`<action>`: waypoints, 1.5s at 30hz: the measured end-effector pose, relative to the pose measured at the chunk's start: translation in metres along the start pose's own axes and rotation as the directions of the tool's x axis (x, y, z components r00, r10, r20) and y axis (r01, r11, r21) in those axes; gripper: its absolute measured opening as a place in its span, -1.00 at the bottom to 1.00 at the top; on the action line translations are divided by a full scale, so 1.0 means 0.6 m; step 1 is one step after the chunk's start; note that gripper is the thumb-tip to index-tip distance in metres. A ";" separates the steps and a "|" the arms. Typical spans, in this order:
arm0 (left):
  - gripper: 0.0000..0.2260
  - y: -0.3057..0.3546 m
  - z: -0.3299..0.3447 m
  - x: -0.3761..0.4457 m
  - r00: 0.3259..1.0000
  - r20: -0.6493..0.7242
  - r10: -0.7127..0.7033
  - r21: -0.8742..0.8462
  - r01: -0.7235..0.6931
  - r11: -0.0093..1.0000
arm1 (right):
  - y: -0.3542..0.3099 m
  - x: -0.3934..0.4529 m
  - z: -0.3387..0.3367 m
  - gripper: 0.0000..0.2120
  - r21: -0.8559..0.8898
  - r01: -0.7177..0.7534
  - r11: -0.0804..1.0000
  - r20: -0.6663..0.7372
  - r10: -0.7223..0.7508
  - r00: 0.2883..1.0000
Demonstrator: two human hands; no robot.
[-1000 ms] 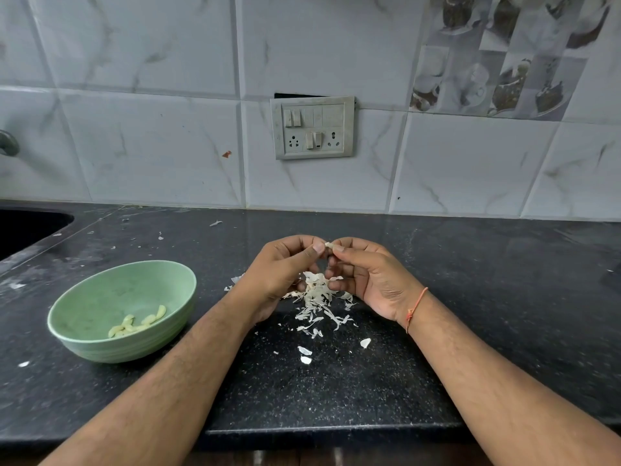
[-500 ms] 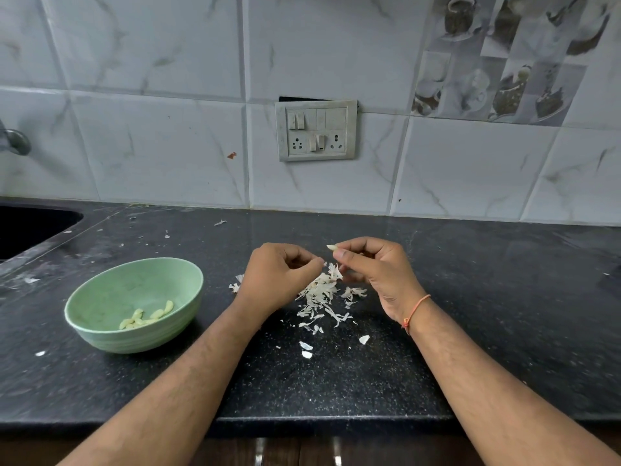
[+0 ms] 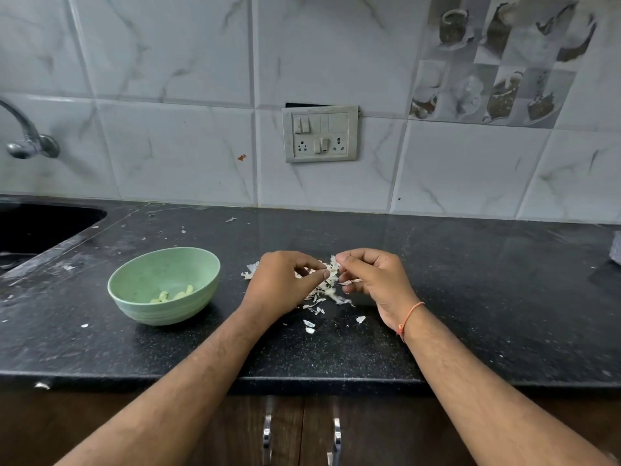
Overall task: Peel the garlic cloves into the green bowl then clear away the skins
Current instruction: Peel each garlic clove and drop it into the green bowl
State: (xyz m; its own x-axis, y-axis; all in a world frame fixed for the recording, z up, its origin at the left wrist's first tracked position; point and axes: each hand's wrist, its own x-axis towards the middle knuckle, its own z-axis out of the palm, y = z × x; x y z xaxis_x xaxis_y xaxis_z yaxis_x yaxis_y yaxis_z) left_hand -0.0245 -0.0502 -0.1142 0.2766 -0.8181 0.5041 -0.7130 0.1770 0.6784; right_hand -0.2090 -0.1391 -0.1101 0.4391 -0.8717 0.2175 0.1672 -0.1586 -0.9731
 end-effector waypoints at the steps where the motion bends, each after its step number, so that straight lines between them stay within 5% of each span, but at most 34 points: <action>1: -0.91 -0.004 0.001 -0.003 1.000 -0.003 -0.018 0.000 0.018 1.000 | 0.002 0.000 0.000 -0.84 -0.006 -0.001 1.000 -0.007 0.001 1.000; 4: -0.79 -0.018 0.001 0.003 0.999 -0.039 -0.035 -0.010 0.035 0.999 | 0.007 0.003 -0.008 -0.81 -0.090 0.033 0.995 -0.045 -0.037 0.998; 6: -0.89 -0.027 -0.002 0.011 0.998 -0.054 -0.044 -0.005 0.044 0.999 | 0.010 0.008 -0.017 -0.81 -0.299 0.108 0.948 -0.058 -0.131 0.990; 9: -0.86 -0.041 -0.003 0.022 0.997 -0.065 0.040 0.050 -0.037 0.998 | 0.017 0.013 -0.032 -0.90 -0.555 0.199 0.807 -0.009 -0.245 0.969; 15: -0.89 -0.046 0.007 0.030 0.992 -0.074 0.099 0.088 -0.093 0.992 | 0.021 0.026 -0.041 -0.96 -0.820 0.252 0.514 0.204 -0.149 0.968; 22: -0.90 -0.054 0.012 0.033 0.988 -0.046 0.149 0.073 -0.145 0.987 | 0.025 0.037 -0.027 -0.94 -0.880 0.283 0.383 0.254 -0.124 0.959; 30: -0.85 -0.053 0.015 0.029 0.984 0.095 0.151 0.086 -0.159 0.983 | 0.029 0.033 -0.027 -0.91 -0.878 0.254 0.407 0.223 -0.122 0.967; 40: -0.83 -0.051 0.015 0.028 0.986 0.107 0.127 0.089 -0.137 0.987 | 0.024 0.029 -0.013 -0.92 -0.913 0.294 0.282 0.275 -0.108 0.955; 45: -0.82 -0.046 0.014 0.028 0.986 0.107 0.126 0.099 -0.136 0.986 | 0.030 0.037 -0.020 -0.90 -0.874 0.287 0.393 0.246 -0.151 0.957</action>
State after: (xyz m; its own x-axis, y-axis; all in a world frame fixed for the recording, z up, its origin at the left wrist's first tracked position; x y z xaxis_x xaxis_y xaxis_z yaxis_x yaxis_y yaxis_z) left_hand -0.0058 -0.0732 -0.1289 0.1143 -0.8430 0.5256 -0.8044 0.2319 0.5469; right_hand -0.2066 -0.1667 -0.1238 0.6126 -0.6964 0.3739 -0.5795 -0.7174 -0.3867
